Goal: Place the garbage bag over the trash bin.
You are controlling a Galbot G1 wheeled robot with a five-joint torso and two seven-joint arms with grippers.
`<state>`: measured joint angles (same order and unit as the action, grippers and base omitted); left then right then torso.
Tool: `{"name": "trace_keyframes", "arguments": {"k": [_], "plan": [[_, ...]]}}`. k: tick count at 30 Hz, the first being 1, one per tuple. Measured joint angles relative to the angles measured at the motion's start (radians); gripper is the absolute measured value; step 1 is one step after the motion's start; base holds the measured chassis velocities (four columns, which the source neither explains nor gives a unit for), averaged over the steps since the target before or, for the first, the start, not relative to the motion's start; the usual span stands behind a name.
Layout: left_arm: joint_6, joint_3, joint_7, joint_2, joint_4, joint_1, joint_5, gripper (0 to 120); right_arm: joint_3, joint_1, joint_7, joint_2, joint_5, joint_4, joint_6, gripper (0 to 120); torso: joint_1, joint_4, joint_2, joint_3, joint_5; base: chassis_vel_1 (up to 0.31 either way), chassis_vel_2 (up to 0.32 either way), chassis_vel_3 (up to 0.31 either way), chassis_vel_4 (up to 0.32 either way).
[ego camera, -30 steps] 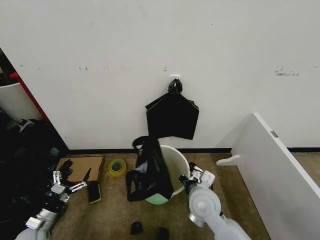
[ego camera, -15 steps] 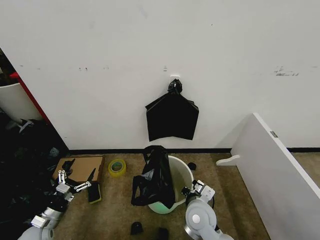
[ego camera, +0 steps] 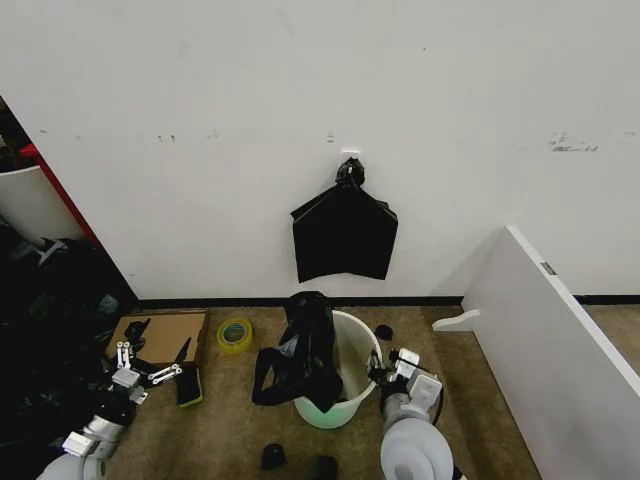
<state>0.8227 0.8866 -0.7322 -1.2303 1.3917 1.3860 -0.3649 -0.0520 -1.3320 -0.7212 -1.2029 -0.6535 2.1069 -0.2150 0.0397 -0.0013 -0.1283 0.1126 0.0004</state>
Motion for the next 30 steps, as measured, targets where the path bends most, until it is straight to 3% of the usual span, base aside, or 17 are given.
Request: {"name": "trace_keyframes", "arguments": {"k": [5, 8, 13, 18, 22, 26, 30], "plan": [[0.000, -0.004, 0.002, 0.000, 0.000, 0.000, 0.013, 100, -0.054, 0.056, 0.212, 0.031, 0.047, 0.002, -0.062, 84, 0.000, 0.0001, 0.000, 0.000, -0.0002, 0.000, 0.000, 0.000, 0.000], [0.000, -0.007, 0.011, -0.001, -0.003, -0.001, 0.023, 100, -0.141, 0.163, 0.233, 0.025, 0.087, -0.040, -0.165, 97, 0.000, 0.0003, 0.000, 0.000, -0.0001, 0.000, 0.000, 0.000, 0.000], [0.000, -0.007, 0.019, 0.000, -0.010, -0.003, 0.029, 100, -0.210, 0.258, 0.189, -0.011, 0.156, -0.110, -0.232, 100, 0.000, 0.0002, 0.000, 0.000, -0.0002, 0.000, 0.000, 0.000, 0.000], [0.000, -0.004, 0.021, 0.002, -0.024, -0.005, 0.031, 100, -0.268, 0.320, 0.086, -0.062, 0.170, -0.146, -0.312, 100, 0.000, 0.0002, 0.000, 0.000, -0.0002, 0.000, 0.000, 0.000, 0.000], [0.000, -0.005, 0.024, 0.005, -0.036, -0.005, 0.034, 100, -0.302, 0.377, -0.082, -0.120, 0.049, -0.173, -0.409, 100, 0.000, 0.0003, 0.000, 0.000, -0.0002, 0.000, 0.000, 0.000, 0.000], [0.000, -0.008, 0.025, 0.008, -0.037, -0.005, 0.034, 100, -0.297, 0.391, -0.143, -0.143, -0.030, -0.187, -0.431, 91, 0.000, 0.0002, 0.000, 0.000, -0.0002, 0.000, 0.000, 0.000, 0.000], [0.000, -0.015, 0.027, 0.014, -0.038, -0.005, 0.034, 100, -0.270, 0.393, -0.179, -0.150, -0.106, -0.199, -0.409, 73, 0.000, 0.0001, 0.000, 0.000, -0.0001, 0.000, 0.000, 0.000, 0.000]]}}
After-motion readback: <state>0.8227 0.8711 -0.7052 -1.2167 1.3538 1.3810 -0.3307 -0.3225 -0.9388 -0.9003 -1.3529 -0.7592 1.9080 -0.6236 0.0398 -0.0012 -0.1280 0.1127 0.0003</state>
